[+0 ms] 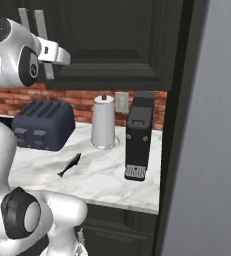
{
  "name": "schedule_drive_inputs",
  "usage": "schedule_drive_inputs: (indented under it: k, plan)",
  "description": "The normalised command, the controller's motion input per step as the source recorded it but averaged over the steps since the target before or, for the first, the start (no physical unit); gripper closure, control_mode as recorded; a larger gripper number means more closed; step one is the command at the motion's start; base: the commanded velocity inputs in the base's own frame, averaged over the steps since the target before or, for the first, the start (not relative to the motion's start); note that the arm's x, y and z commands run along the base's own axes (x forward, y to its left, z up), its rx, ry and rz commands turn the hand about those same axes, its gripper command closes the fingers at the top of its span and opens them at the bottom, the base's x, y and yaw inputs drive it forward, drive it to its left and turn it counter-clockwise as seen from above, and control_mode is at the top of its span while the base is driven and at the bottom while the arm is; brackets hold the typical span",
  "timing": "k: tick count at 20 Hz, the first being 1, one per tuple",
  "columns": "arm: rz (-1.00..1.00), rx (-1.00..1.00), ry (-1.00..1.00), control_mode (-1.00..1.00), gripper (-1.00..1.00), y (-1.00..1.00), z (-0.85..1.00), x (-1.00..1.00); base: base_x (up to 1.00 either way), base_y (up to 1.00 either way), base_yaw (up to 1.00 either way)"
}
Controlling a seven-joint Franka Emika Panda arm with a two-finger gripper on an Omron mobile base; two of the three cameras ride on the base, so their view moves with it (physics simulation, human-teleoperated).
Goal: Retrieve the tupperware from the cabinet, then place the raw meat into the tupperware to avoid contamination.
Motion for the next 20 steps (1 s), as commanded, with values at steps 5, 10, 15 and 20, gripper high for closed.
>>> schedule_drive_inputs:
  k: [5, 10, 15, 20]
  plan:
    - [0.03, 0.12, 0.00, -1.00, 1.00, -0.52, 0.00, -0.74, 0.00, 0.00, 0.00]
    - [0.16, 0.11, 0.01, -1.00, 1.00, -0.60, 0.02, -0.45, 0.00, 0.00, 0.00]
    - [0.16, 0.05, 0.08, -1.00, 1.00, -0.52, 0.25, -0.54, 0.00, 0.00, 0.00]
    - [0.05, 0.06, 0.10, -1.00, 1.00, -0.46, 0.23, -0.75, 0.00, 0.00, 0.00]
